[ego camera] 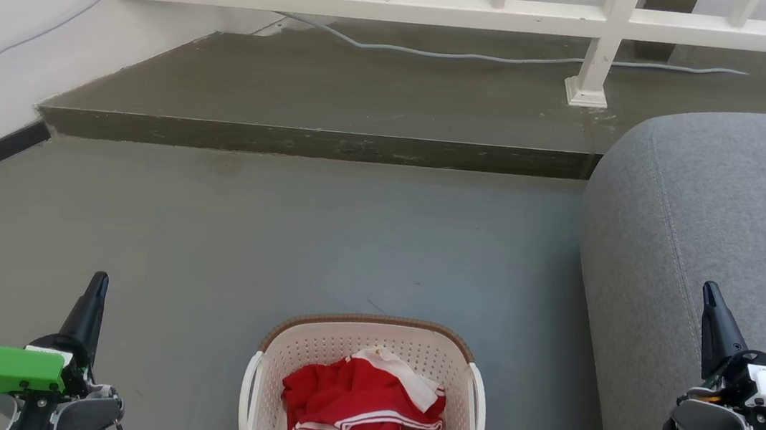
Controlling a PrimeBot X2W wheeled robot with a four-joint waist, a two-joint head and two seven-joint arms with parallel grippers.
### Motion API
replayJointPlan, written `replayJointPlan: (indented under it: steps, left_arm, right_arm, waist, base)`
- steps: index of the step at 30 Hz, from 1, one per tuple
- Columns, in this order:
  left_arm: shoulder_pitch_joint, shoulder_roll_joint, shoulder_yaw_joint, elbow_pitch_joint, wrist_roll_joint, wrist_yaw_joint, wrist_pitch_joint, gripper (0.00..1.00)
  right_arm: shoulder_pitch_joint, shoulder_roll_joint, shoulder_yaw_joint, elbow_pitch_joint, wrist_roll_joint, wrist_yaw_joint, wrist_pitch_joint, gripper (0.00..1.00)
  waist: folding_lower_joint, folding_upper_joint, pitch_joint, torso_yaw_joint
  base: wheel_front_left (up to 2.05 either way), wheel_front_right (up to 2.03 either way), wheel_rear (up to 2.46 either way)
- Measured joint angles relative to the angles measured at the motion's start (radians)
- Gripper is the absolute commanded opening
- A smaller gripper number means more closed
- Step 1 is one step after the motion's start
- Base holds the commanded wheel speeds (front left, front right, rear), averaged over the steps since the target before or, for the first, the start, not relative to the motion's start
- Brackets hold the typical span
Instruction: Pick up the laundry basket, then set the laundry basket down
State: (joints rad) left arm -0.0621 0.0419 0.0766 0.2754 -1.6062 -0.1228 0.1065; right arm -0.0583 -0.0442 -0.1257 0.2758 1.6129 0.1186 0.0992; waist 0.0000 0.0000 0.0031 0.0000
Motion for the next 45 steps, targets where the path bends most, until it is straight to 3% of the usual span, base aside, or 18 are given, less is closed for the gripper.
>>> replayJointPlan:
  steps: [45]
  left_arm:
    - [0.000, 0.000, 0.001, 0.000, 0.000, 0.000, 0.000, 0.00]
  right_arm:
    - [0.000, 0.000, -0.001, 0.000, 0.000, 0.000, 0.000, 0.00]
  waist:
    - [0.0000, 0.0000, 0.000, 0.000]
  base:
    - [0.00, 0.00, 0.00]
